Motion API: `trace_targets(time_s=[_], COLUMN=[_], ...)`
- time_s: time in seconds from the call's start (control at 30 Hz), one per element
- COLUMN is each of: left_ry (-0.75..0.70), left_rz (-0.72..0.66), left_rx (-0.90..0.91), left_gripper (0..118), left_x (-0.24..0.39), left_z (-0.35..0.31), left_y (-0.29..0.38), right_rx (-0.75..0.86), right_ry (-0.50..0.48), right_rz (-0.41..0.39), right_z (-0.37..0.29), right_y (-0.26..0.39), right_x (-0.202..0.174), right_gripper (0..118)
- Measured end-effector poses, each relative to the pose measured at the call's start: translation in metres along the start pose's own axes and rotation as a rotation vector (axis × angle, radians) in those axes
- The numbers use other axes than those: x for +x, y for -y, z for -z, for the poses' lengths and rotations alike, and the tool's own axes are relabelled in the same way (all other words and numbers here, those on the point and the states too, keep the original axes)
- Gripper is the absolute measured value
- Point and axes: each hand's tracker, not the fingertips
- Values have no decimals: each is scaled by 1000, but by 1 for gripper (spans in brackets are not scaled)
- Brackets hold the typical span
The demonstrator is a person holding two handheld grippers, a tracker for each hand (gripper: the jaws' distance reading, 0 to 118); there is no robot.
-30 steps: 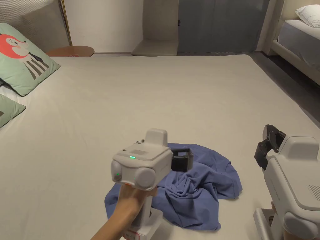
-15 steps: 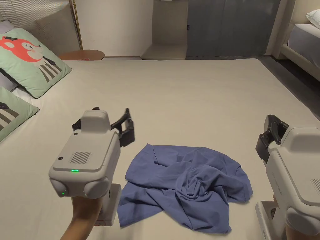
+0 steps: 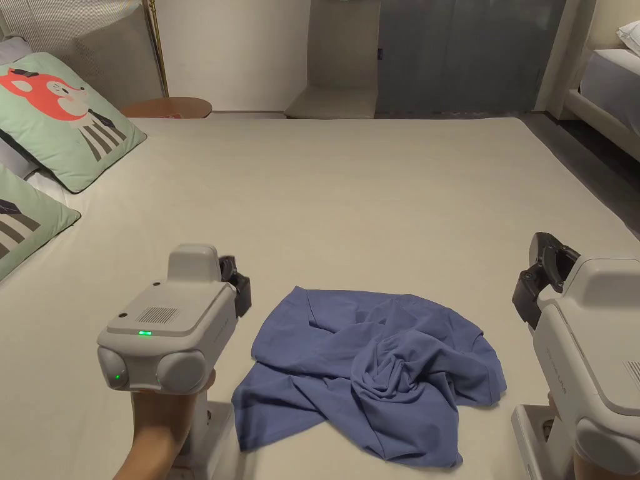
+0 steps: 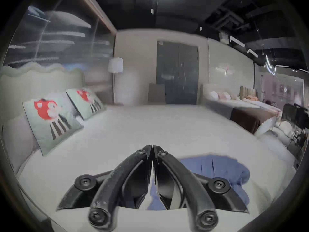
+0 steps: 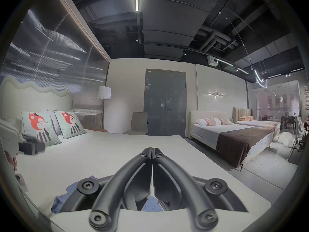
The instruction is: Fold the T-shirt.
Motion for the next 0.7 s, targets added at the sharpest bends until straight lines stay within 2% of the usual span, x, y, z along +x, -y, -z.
trace_targets(time_s=[0.23, 0.43, 0.47, 0.5, 0.53, 0.57, 0.6, 0.7], left_ry=[76, 92, 82, 69, 58, 52, 54, 52], left_rz=[-90, -129, -134, -137, -142, -143, -139, -110], left_rx=[-331, -440, -451, -469, -489, -513, -535, -535], left_gripper=[0, 2, 11, 34, 67, 83, 87, 86], left_x=[-1, 0, 1, 2, 2, 3, 5, 13], left_z=[26, 32, 33, 34, 35, 37, 38, 35], left_y=[54, 91, 96, 100, 104, 108, 112, 120], right_rx=[-20, -46, -50, -53, -57, -60, -64, -74], right_ry=[4, 5, 5, 5, 4, 4, 4, 1], right_rz=[4, 9, 12, 14, 16, 17, 17, 16], right_z=[-1, 0, 0, -1, -1, -1, -1, -3], right_y=[9, 18, 19, 19, 20, 21, 22, 23], right_x=[4, 8, 9, 9, 9, 9, 9, 11], right_gripper=[1, 1, 1, 1, 1, 1, 1, 1])
